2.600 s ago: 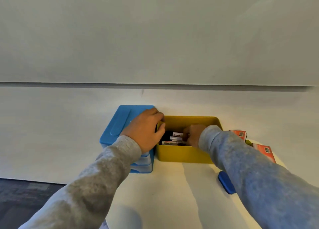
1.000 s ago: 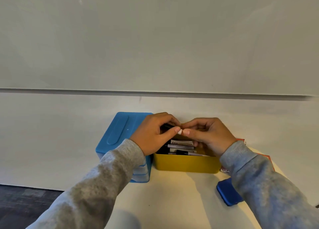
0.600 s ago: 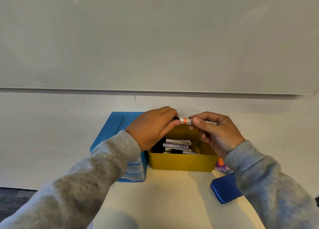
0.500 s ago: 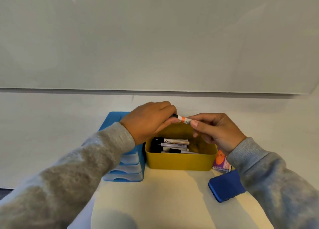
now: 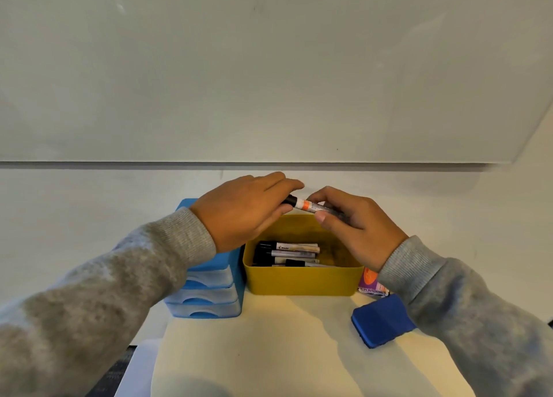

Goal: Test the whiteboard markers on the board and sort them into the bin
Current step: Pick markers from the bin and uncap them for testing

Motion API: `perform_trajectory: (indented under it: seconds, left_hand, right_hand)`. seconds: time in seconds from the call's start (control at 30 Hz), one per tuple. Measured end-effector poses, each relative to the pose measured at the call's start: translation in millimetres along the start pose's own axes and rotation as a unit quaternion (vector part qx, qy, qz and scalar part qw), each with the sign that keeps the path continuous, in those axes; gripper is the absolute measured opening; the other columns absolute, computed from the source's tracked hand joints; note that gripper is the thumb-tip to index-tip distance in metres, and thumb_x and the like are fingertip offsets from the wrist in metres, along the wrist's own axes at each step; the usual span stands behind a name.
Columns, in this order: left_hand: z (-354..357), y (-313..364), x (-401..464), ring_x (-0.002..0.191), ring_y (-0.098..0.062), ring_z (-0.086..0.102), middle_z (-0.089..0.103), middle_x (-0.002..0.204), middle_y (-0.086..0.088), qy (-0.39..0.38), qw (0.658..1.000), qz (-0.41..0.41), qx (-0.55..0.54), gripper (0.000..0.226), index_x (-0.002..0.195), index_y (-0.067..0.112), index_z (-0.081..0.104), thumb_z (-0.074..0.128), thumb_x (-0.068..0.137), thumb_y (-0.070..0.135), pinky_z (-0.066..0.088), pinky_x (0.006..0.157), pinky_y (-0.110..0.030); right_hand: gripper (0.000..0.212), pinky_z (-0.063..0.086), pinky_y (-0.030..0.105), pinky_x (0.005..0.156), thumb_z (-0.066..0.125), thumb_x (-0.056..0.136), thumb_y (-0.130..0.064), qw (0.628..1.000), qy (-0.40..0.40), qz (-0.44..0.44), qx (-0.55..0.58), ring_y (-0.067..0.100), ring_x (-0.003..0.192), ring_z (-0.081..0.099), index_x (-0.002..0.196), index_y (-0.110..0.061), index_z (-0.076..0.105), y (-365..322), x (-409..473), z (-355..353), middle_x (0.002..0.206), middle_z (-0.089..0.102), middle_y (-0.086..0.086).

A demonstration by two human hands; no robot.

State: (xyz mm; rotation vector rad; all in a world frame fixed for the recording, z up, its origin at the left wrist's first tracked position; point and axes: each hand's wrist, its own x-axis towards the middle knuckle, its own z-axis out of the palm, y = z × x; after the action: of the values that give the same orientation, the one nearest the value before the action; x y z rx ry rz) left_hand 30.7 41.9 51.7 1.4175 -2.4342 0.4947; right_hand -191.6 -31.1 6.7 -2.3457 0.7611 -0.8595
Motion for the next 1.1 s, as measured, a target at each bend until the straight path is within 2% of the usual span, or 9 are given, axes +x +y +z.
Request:
perform_trajectory:
  seconds: [0.13, 0.23, 0.33, 0.6, 0.67, 0.73, 0.83, 0.97, 1.1]
  left_hand:
    - [-8.7, 0.7, 3.4, 0.062, -0.018, 0.052, 0.061, 0.088, 0.001, 0.010, 0.998, 0.026, 0.059, 0.044, 0.106, 0.017, 0.059, 0.024, 0.103, 0.044, 0.049, 0.059, -0.037]
    - [-22.8, 6.3, 9.3, 0.058, -0.011, 0.045, 0.051, 0.073, 0.009, -0.057, 0.998, -0.009, 0.038, 0.051, 0.093, 0.024, 0.049, 0.009, 0.100, 0.056, 0.037, 0.060, -0.031]
    - [-31.3, 13.7, 11.7, 0.057, -0.008, 0.043, 0.045, 0.071, 0.011, -0.071, 0.995, 0.004, 0.073, 0.046, 0.091, 0.031, 0.037, 0.003, 0.095, 0.061, 0.039, 0.057, -0.031]
    - [-44.4, 33.2, 11.0, 0.044, -0.001, 0.005, 0.026, 0.058, 0.013, -0.004, 0.984, 0.094, 0.148, 0.038, 0.081, 0.023, 0.047, 0.026, 0.103, 0.045, 0.005, 0.044, -0.017]
    - [-56.7, 34.6, 10.1, 0.042, -0.002, 0.013, 0.019, 0.057, 0.014, 0.021, 0.986, 0.083, 0.142, 0.033, 0.084, 0.026, 0.047, 0.030, 0.104, 0.045, 0.016, 0.039, -0.020]
    - [-83.2, 20.4, 5.0, 0.044, -0.005, 0.031, 0.028, 0.055, 0.013, 0.039, 0.996, -0.004, 0.085, 0.035, 0.083, 0.030, 0.042, 0.025, 0.103, 0.053, 0.032, 0.045, -0.029]
    - [-112.5, -6.1, 3.3, 0.050, -0.010, 0.042, 0.043, 0.055, 0.005, 0.038, 0.994, -0.097, 0.023, 0.044, 0.074, 0.030, 0.038, 0.017, 0.098, 0.061, 0.032, 0.051, -0.034]
    - [-93.7, 7.2, 19.8, 0.054, -0.008, 0.045, 0.046, 0.059, 0.006, 0.026, 0.995, -0.093, -0.001, 0.040, 0.076, 0.031, 0.037, 0.023, 0.100, 0.060, 0.033, 0.053, -0.034]
    - [-84.2, -1.1, 36.9, 0.056, -0.008, 0.046, 0.046, 0.062, 0.010, 0.114, 0.987, -0.115, -0.013, 0.029, 0.079, 0.027, 0.040, 0.043, 0.100, 0.048, 0.038, 0.053, -0.032]
  right_hand:
    - [0.023, 0.052, 0.045, 0.073, 0.045, 0.101, -0.038, 0.997, -0.010, -0.044, -0.059, 0.019, 0.082, 0.059, 0.120, -0.032, 0.057, -2.5, -1.5, -0.8, 0.093, 0.064, -0.002]
    - [0.029, 0.053, 0.039, 0.074, 0.035, 0.103, -0.046, 0.987, -0.002, -0.088, -0.133, 0.012, 0.086, 0.056, 0.123, -0.033, 0.050, -5.2, -0.2, -3.5, 0.101, 0.059, -0.010]
    - [0.030, 0.051, 0.034, 0.063, 0.029, 0.104, -0.048, 0.968, 0.027, -0.137, -0.210, 0.010, 0.075, 0.053, 0.119, -0.032, 0.049, -9.1, 0.5, -11.2, 0.094, 0.057, -0.014]
    - [0.034, 0.044, 0.030, 0.039, 0.026, 0.107, -0.046, 0.897, 0.087, -0.285, -0.327, 0.021, 0.045, 0.051, 0.103, -0.021, 0.048, -7.0, -6.4, -36.3, 0.073, 0.061, -0.004]
    - [0.036, 0.040, 0.027, 0.039, 0.025, 0.107, -0.047, 0.896, 0.113, -0.265, -0.338, 0.022, 0.044, 0.051, 0.101, -0.020, 0.049, 3.9, -6.6, -48.0, 0.070, 0.062, -0.003]
    - [0.041, 0.033, 0.023, 0.043, 0.020, 0.106, -0.052, 0.906, 0.152, -0.177, -0.352, 0.023, 0.042, 0.050, 0.100, -0.022, 0.047, 24.5, -15.0, -69.2, 0.066, 0.062, -0.002]
    - [0.037, 0.026, 0.023, 0.048, 0.024, 0.104, -0.054, 0.918, 0.191, -0.076, -0.339, 0.018, 0.049, 0.039, 0.097, -0.025, 0.046, 53.4, -26.2, -86.1, 0.064, 0.047, -0.011]
    - [0.028, 0.040, 0.028, 0.061, 0.041, 0.103, -0.040, 0.963, 0.192, -0.081, -0.172, 0.010, 0.070, 0.048, 0.112, -0.023, 0.060, 39.4, -13.7, -68.0, 0.083, 0.053, -0.013]
    - [0.028, 0.040, 0.010, 0.060, 0.057, 0.101, -0.023, 0.977, 0.197, -0.056, -0.063, 0.007, 0.070, 0.054, 0.128, -0.028, 0.056, 12.6, -4.4, -67.9, 0.079, 0.058, -0.013]
